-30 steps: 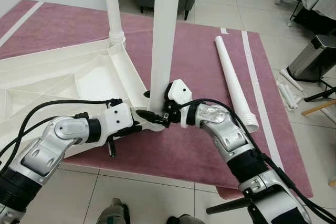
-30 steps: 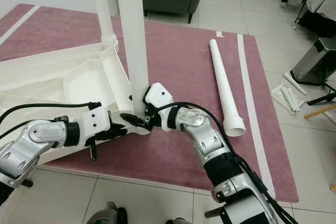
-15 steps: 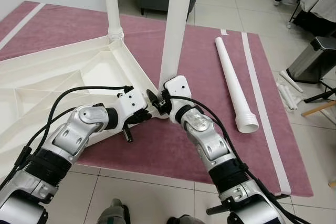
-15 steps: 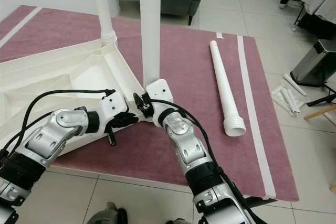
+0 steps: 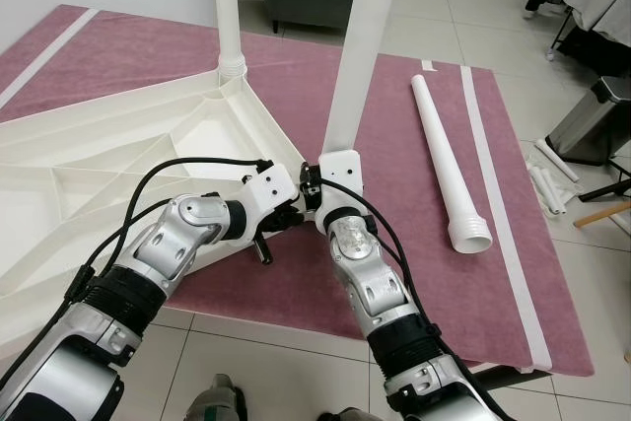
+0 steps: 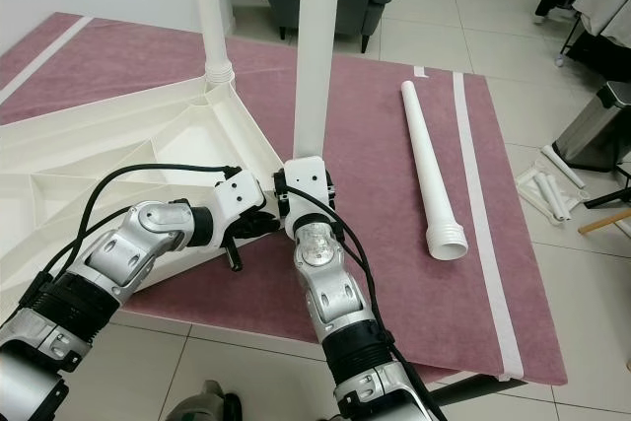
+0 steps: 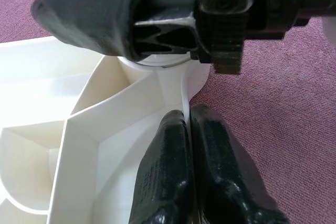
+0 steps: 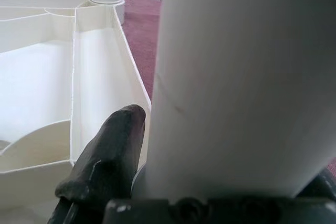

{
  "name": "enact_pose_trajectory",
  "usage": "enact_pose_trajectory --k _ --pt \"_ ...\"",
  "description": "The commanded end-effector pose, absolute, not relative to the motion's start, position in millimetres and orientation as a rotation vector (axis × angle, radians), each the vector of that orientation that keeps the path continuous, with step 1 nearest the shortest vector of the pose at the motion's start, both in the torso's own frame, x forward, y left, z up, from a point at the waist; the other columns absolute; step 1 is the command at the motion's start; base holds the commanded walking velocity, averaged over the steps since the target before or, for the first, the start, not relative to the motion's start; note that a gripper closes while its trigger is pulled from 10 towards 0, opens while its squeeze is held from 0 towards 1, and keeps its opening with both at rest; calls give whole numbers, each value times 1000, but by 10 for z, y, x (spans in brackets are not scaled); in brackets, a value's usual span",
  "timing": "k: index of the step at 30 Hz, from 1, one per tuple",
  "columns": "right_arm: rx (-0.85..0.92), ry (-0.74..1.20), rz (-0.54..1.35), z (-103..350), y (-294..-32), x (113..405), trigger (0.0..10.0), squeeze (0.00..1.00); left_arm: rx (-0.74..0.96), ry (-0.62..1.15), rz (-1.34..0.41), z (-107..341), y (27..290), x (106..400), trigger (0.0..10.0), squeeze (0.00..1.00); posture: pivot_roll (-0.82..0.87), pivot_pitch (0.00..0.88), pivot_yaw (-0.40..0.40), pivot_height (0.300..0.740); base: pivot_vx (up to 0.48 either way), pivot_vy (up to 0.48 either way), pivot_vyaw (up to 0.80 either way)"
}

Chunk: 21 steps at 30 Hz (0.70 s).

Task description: Building children table

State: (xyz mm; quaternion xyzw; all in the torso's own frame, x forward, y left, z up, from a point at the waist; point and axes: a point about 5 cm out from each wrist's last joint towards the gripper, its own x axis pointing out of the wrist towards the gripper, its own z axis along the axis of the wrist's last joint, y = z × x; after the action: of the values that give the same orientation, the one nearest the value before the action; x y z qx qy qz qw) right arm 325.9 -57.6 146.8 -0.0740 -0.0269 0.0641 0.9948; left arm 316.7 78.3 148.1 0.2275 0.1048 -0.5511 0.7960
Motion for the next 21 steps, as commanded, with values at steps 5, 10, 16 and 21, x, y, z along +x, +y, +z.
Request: enact_pose_trajectory --k 5,10,16,21 --pt "-110 -102 309 1526 -623 3252 10000 0 545 103 -1339 1657 721 3041 0 0 154 80 -7 740 0 0 0" --pt "-201 -252 464 1828 -716 3212 10000 0 590 121 -1370 1614 789 2985 0 0 150 82 -7 740 0 0 0" --pt "-252 -285 506 1910 -807 3204 10000 0 605 128 -1386 1602 814 2956 0 0 149 81 -8 740 0 0 0" --pt "-344 -259 692 1956 -982 3116 10000 0 648 153 -1440 1567 928 2846 0 0 141 82 -2 740 0 0 0"
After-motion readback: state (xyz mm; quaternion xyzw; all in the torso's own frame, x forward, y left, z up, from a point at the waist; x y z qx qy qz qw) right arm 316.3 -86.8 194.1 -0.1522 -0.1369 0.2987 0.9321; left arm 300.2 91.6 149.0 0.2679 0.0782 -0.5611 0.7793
